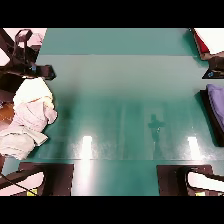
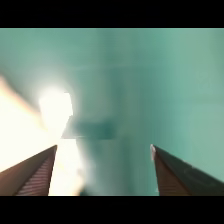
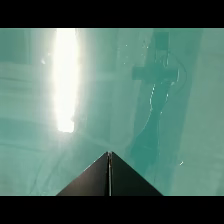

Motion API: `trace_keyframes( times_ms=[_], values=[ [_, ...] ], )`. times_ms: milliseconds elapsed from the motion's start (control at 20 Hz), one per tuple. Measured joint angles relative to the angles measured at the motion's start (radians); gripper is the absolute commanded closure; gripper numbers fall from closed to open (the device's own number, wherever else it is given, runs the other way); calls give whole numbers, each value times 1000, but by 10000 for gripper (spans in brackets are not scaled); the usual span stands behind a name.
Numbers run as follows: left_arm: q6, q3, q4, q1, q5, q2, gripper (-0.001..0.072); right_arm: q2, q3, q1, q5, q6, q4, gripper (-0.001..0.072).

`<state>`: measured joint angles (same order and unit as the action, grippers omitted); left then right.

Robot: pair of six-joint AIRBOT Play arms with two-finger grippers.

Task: Fold the shirts.

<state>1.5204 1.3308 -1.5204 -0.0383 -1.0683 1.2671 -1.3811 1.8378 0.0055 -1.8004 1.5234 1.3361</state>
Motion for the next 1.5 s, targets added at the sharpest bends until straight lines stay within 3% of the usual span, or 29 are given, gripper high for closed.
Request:
trace_keyframes(
  times_ms=[300, 350, 400, 500, 750, 900, 1100, 1200, 1300, 1500],
  values=[
    [85, -108, -177, -109, 69, 143, 17, 0, 0, 0, 12, 0, 0, 696],
    [90, -114, -185, -117, 80, 169, 53, 0, 0, 0, 15, 0, 0, 697],
    [93, -119, -188, -122, 93, 190, 218, 0, 0, 0, 16, 0, 0, 696],
    [98, -119, -192, -129, 116, 215, 662, 0, 0, 0, 16, 0, -1, 697],
    [64, -14, -181, -121, 129, 180, 679, 2, 0, 0, 18, 0, -1, 697],
    [-97, 138, -53, -68, 117, 101, 679, 17, 1, 0, 33, 0, -1, 696],
    [-406, 341, 363, 81, 49, 18, 678, 73, 1, 0, 127, 1, -1, 697],
    [-511, 397, 533, 188, 3, 2, 678, 109, 1, 0, 195, 1, 0, 697],
    [-574, 420, 619, 302, -40, 1, 677, 144, 1, 0, 263, 1, 0, 697],
    [-629, 377, 628, 471, -87, 46, 677, 197, 1, 0, 348, 1, 0, 697]
  ],
)
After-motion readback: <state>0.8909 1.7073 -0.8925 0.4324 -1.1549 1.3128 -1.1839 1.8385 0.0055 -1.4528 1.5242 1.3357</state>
